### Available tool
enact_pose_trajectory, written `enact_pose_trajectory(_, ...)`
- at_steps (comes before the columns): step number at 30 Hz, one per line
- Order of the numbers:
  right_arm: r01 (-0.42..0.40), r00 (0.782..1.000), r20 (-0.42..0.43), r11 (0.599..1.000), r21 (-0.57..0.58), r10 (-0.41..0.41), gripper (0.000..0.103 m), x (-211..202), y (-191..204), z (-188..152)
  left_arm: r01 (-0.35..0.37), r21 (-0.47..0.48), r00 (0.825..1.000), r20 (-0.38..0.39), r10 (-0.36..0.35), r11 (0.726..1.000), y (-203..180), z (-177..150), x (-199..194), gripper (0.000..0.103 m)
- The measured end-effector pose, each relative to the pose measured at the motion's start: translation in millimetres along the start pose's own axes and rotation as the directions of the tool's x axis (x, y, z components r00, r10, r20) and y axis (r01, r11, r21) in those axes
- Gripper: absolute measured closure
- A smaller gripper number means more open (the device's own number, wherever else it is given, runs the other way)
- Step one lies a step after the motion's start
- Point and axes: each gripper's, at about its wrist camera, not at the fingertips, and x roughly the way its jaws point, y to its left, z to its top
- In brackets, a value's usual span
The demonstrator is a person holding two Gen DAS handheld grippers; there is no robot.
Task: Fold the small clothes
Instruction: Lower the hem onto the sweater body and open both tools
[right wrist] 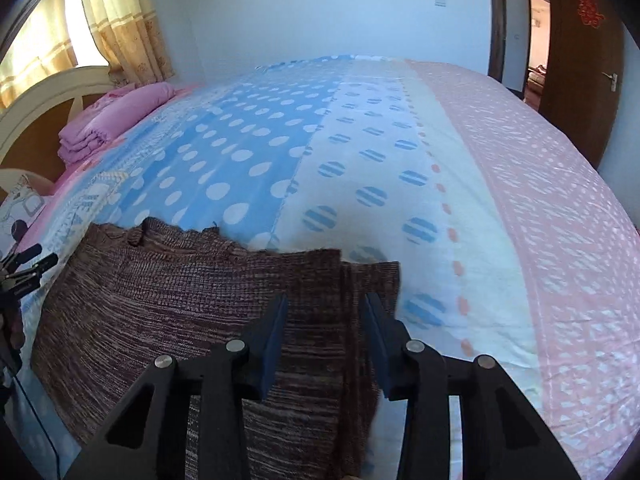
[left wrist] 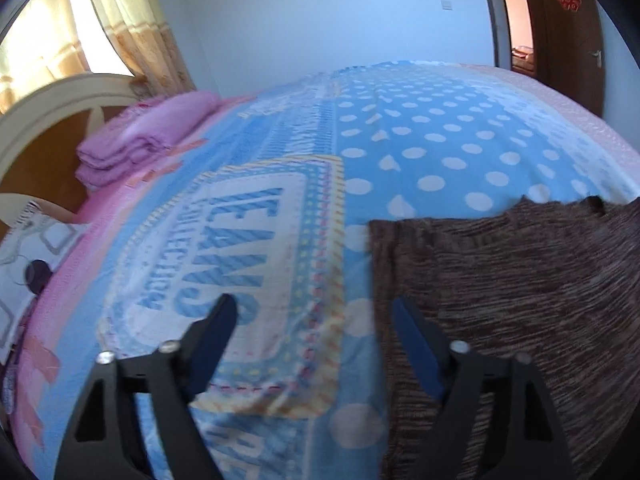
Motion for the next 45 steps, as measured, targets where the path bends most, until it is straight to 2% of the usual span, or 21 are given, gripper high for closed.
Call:
enact_pose_trajectory(5, 0.034, 0.999, -0.03, 0.998, -0.058, -0.036, 0.063, 23, 14, 0, 0.104, -0.033, 0.994, -0.029, -0.105, 0.994, -9, 4, 9, 0.027)
enact_pose_trajectory(7, 0.052, 0.998, -0.027, 0.996, -0.078, -0.055, 0.064, 26, 18, -1, 0.103, -0.022, 0.994, -0.038, -0.104, 0.994, -17, 4, 15, 0.027)
enact_pose_trajectory(9, 0.054, 0.998, -0.018, 0.994, -0.093, -0.056, 0.084, 24, 19, -2, 0.12, -0.013, 0.991, -0.059, -0.121, 0.993, -24, 4, 22, 0.031)
enact_pose_trajectory(10, 0.065, 0.998, -0.008, 0.992, -0.104, -0.066, 0.087, 22, 21, -2, 0.122, -0.012, 0.991, -0.061, -0.122, 0.993, -26, 4, 24, 0.041)
enact_pose_trajectory(11, 0.074, 0.997, 0.003, 0.99, -0.119, -0.074, 0.094, 20, 23, -3, 0.127, -0.002, 0.989, -0.068, -0.127, 0.992, -30, 4, 27, 0.059)
enact_pose_trajectory(12, 0.074, 0.997, 0.01, 0.989, -0.128, -0.073, 0.098, 18, 24, -2, 0.137, 0.016, 0.988, -0.079, -0.136, 0.99, -35, 4, 30, 0.071)
enact_pose_trajectory(13, 0.074, 0.997, 0.024, 0.988, -0.134, -0.071, 0.098, 14, 25, -2, 0.142, 0.033, 0.986, -0.09, -0.139, 0.989, -39, 3, 33, 0.095)
enact_pose_trajectory(16, 0.074, 0.995, 0.082, 0.988, -0.133, -0.063, 0.099, -2, 28, 1, 0.112, 0.071, 0.992, -0.069, -0.107, 0.991, -46, 4, 30, 0.098)
enact_pose_trajectory(20, 0.11, 0.982, 0.17, 0.985, -0.135, -0.087, 0.099, -29, 29, 3, 0.12, 0.007, 0.993, 0.022, -0.12, 0.993, -33, 17, 9, 0.098)
enact_pose_trajectory(23, 0.153, 0.977, 0.16, 0.985, -0.084, -0.138, 0.099, -27, 17, 4, 0.082, 0.024, 0.994, 0.064, -0.083, 0.996, -36, 24, 5, 0.098)
enact_pose_trajectory(27, 0.161, 0.986, 0.058, 0.986, -0.046, -0.159, 0.099, 9, 3, -6, 0.022, 0.047, 0.999, 0.028, -0.023, 0.999, -49, 22, 32, 0.098)
enact_pose_trajectory(29, 0.16, 0.987, 0.016, 0.986, -0.047, -0.159, 0.098, 21, 1, -13, 0.0, 0.053, 0.998, -0.056, 0.003, 0.999, -53, 15, 53, 0.091)
enact_pose_trajectory(31, 0.162, 0.987, 0.003, 0.986, -0.04, -0.162, 0.09, 20, 1, -18, -0.013, 0.044, 0.998, -0.069, 0.016, 0.999, -52, 16, 54, 0.09)
enact_pose_trajectory(33, 0.169, 0.985, 0.025, 0.985, -0.019, -0.168, 0.066, 4, 0, -21, 0.002, -0.005, 0.999, -0.046, -0.003, 1.0, -42, 17, 41, 0.086)
enact_pose_trajectory(35, 0.133, 0.99, 0.045, 0.991, -0.009, -0.132, 0.065, -16, 1, -25, -0.011, -0.031, 0.999, -0.037, 0.01, 0.999, -34, 14, 25, 0.051)
enact_pose_trajectory(36, 0.11, 0.992, 0.062, 0.994, -0.014, -0.109, 0.065, -30, 5, -29, -0.015, -0.043, 1.0, -0.023, 0.014, 0.999, -30, 10, 15, 0.045)
enact_pose_trajectory(37, 0.091, 0.993, 0.072, 0.996, -0.024, -0.089, 0.065, -40, 9, -32, -0.009, -0.048, 1.0, 0.004, 0.009, 0.999, -27, 5, 3, 0.04)
enact_pose_trajectory(40, -0.019, 0.996, 0.09, 0.997, -0.076, 0.026, 0.065, -70, 28, -56, 0.019, -0.026, 1.0, 0.02, -0.019, 0.999, -25, -15, -24, 0.04)
enact_pose_trajectory(42, -0.094, 0.994, 0.053, 0.991, -0.096, 0.099, 0.065, -72, 36, -75, 0.056, -0.016, 0.998, 0.023, -0.056, 0.998, -26, -34, -39, 0.038)
enact_pose_trajectory(43, -0.103, 0.994, 0.023, 0.99, -0.099, 0.105, 0.065, -70, 38, -84, 0.062, -0.006, 0.998, 0.02, -0.062, 0.998, -29, -43, -43, 0.035)
enact_pose_trajectory(45, -0.046, 0.997, -0.065, 0.993, -0.111, 0.038, 0.066, -59, 37, -110, 0.064, 0.037, 0.998, -0.005, -0.064, 0.997, -37, -63, -45, 0.033)
